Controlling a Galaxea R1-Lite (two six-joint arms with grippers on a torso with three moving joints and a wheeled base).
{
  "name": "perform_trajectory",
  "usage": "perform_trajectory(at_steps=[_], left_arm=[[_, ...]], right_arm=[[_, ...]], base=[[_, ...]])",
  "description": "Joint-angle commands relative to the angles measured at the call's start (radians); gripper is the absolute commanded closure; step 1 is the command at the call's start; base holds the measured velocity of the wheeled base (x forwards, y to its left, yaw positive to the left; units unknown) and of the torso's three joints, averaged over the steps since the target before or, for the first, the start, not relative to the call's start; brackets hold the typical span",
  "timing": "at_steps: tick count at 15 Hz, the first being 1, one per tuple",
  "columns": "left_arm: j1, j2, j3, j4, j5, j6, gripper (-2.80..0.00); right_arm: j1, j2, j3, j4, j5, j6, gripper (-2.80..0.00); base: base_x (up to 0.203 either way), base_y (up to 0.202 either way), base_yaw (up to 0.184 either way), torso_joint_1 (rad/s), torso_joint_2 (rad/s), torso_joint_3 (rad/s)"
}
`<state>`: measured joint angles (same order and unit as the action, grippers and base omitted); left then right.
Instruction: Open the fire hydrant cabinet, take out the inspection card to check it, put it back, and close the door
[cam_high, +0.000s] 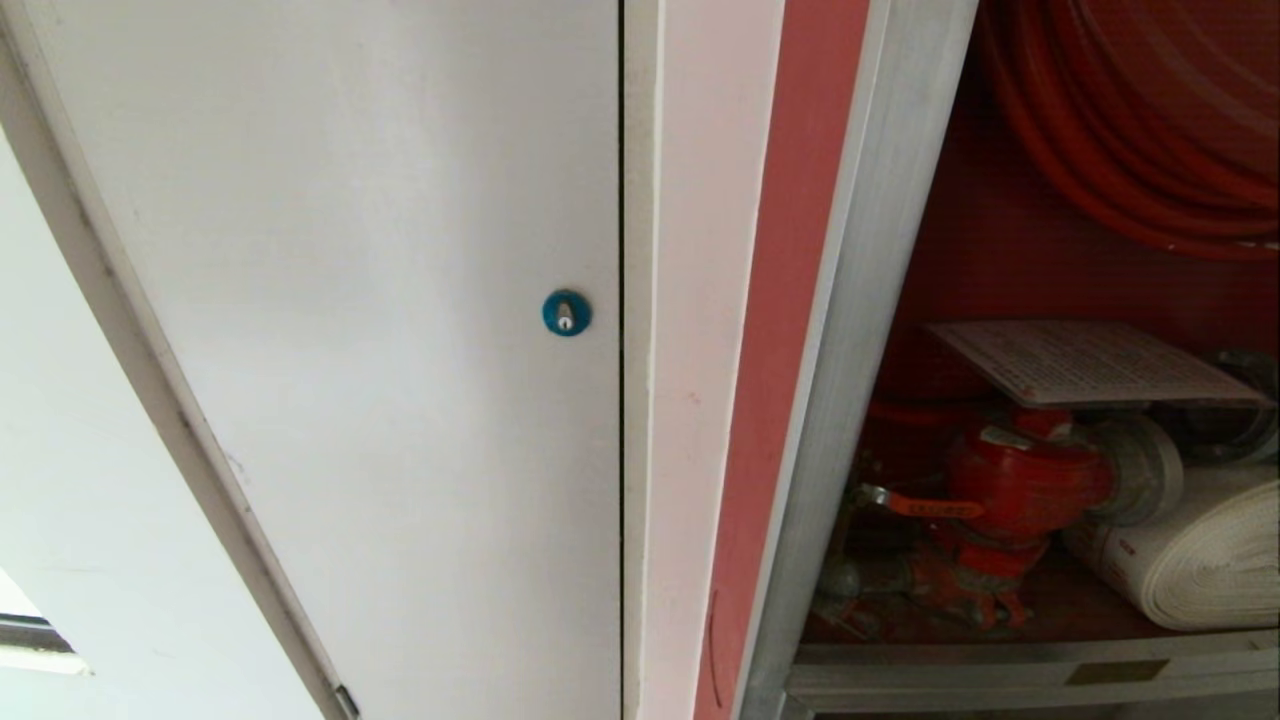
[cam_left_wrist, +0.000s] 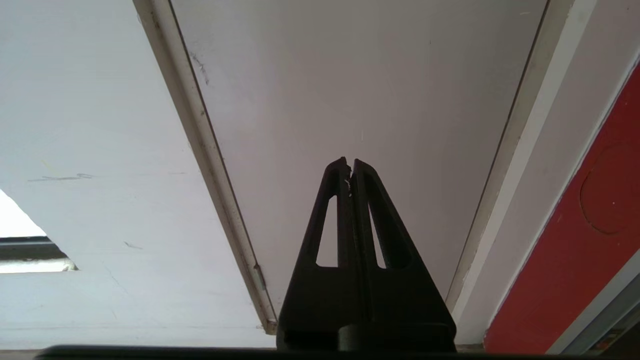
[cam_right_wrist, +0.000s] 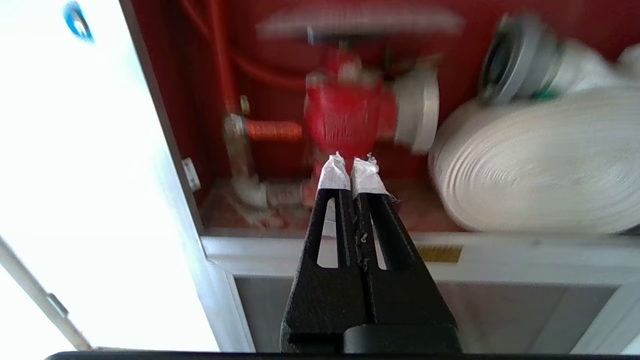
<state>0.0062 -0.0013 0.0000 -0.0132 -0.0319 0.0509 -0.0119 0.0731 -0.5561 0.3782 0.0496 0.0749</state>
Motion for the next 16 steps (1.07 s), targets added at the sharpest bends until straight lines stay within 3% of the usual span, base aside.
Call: perform_trajectory(at_steps=[1, 6, 8, 14, 16], left_arm=[[0.001, 0.000, 0.008, -0.001, 0.000, 0.000, 0.00], [0.000, 0.000, 0.008, -0.001, 0.000, 0.000, 0.00], [0.001, 0.000, 0.008, -0.001, 0.001, 0.000, 0.00], [0.001, 0.000, 0.008, -0.001, 0.000, 0.000, 0.00], [0.000, 0.000, 0.008, -0.001, 0.000, 0.000, 0.00]], right_arm=[[0.003, -0.071, 0.153, -0.082, -0.003, 0.004, 0.00], [0.003, -0.076, 0.477, -0.420, -0.007, -0.003, 0.00], [0.003, -0.076, 0.555, -0.483, -0.006, -0.049, 0.00], [0.003, -0.076, 0.556, -0.426, -0.011, -0.060, 0.00], [0.004, -0.075, 0.555, -0.366, -0.058, -0.067, 0.00]], base=[[0.000, 0.000, 0.000, 0.000, 0.00, 0.000], [0.000, 0.000, 0.000, 0.000, 0.00, 0.000], [0.000, 0.000, 0.000, 0.000, 0.00, 0.000], [0.000, 0.000, 0.000, 0.000, 0.00, 0.000], [0.000, 0.000, 0.000, 0.000, 0.00, 0.000]])
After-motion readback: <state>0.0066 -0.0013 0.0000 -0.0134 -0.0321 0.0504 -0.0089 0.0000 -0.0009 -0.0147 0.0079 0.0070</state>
